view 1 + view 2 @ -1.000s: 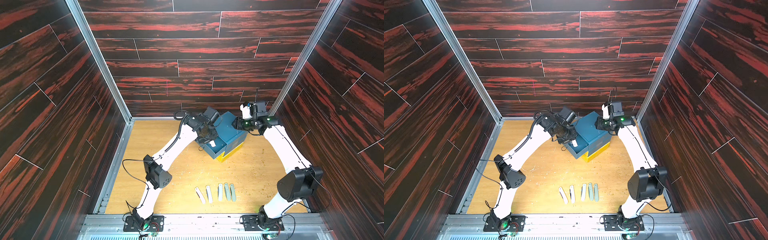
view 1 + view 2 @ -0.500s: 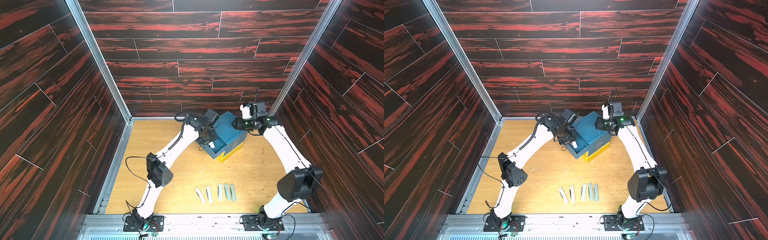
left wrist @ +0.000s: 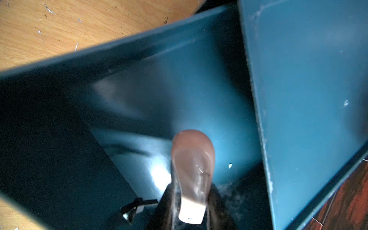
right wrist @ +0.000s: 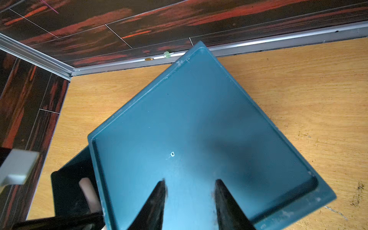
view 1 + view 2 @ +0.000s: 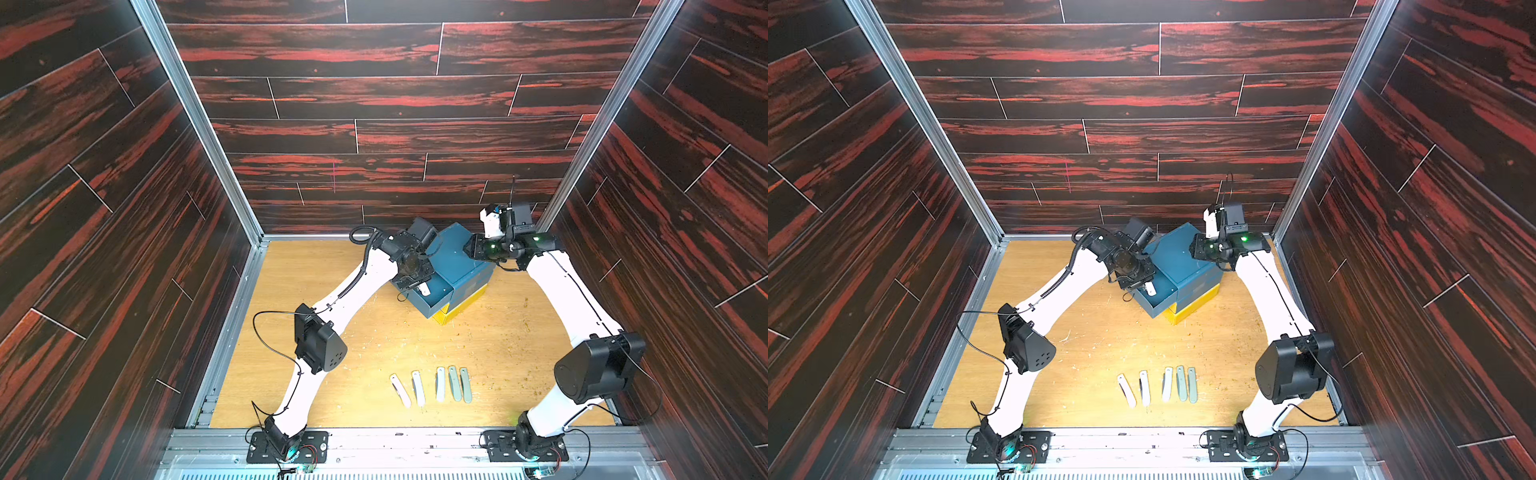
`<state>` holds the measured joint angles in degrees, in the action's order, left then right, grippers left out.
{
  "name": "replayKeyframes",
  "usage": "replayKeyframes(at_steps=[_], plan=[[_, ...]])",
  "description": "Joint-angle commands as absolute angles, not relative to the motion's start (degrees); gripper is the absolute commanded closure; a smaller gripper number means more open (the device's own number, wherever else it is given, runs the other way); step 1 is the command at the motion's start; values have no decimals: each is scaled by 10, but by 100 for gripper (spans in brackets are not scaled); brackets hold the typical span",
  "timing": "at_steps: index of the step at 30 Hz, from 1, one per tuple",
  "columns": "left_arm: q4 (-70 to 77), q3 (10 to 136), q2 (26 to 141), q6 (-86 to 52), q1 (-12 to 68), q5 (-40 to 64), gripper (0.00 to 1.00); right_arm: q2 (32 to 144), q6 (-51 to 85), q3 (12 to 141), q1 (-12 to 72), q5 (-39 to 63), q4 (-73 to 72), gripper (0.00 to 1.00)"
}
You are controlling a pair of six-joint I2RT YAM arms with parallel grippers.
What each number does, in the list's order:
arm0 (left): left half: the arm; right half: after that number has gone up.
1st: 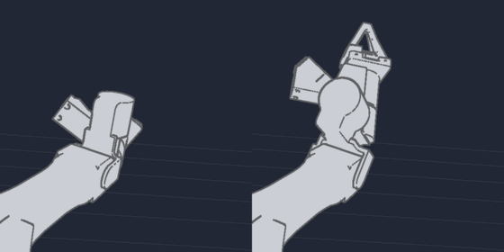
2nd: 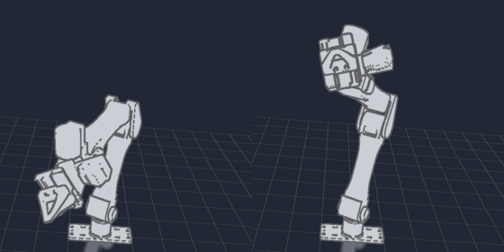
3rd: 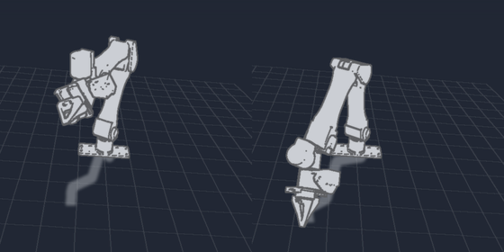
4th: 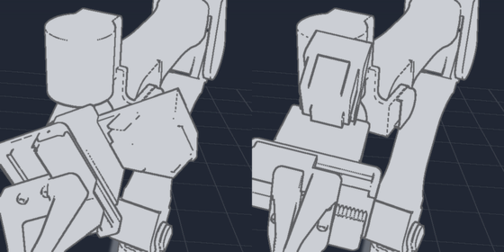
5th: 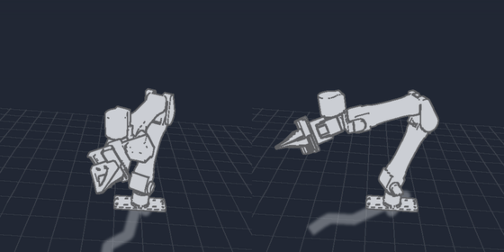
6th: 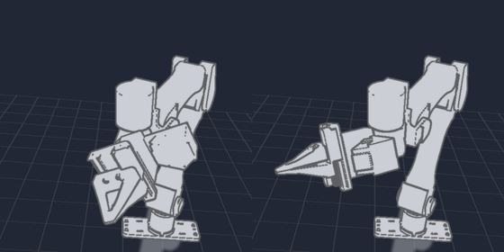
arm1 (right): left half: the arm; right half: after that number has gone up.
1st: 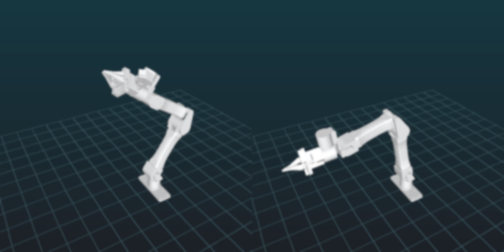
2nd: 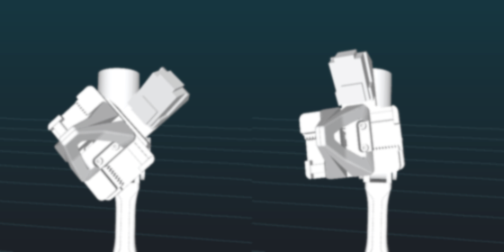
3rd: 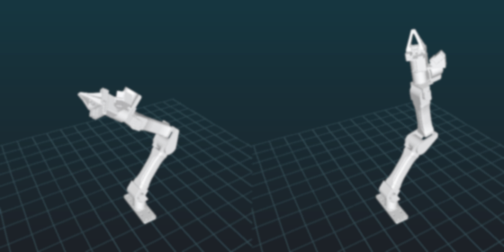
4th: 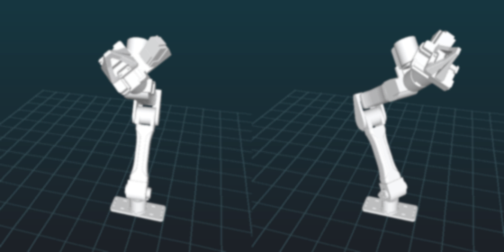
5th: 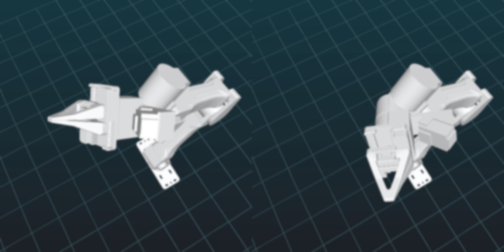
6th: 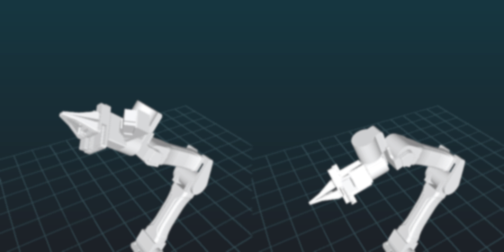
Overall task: Place the fruit knives into the drawer by color
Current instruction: Place the fruit knife in the drawer.
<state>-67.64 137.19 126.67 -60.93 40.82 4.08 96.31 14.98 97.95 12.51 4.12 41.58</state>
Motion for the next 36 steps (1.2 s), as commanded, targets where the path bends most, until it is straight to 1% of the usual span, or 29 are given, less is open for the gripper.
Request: replayKeyframes(at_steps=[1, 8, 15, 19, 29, 33, 36], plan=[[-686, 1377, 1277, -610, 405, 42, 77, 960, 152, 978, 127, 48, 418, 56], [-689, 1381, 1283, -606, 405, 42, 69, 961, 152, 978, 127, 47, 419, 56], [-692, 1388, 1284, -605, 405, 40, 54, 961, 152, 976, 127, 47, 420, 56], [-696, 1395, 1284, -603, 405, 36, 54, 961, 152, 973, 127, 47, 419, 56], [-724, 1474, 1246, -570, 404, -38, 54, 962, 149, 973, 127, 40, 420, 56], [-717, 1465, 1203, -552, 407, -66, 54, 962, 148, 971, 127, 37, 421, 56], [-715, 1427, 1158, -531, 413, -80, 54, 963, 147, 970, 126, 36, 423, 56]])
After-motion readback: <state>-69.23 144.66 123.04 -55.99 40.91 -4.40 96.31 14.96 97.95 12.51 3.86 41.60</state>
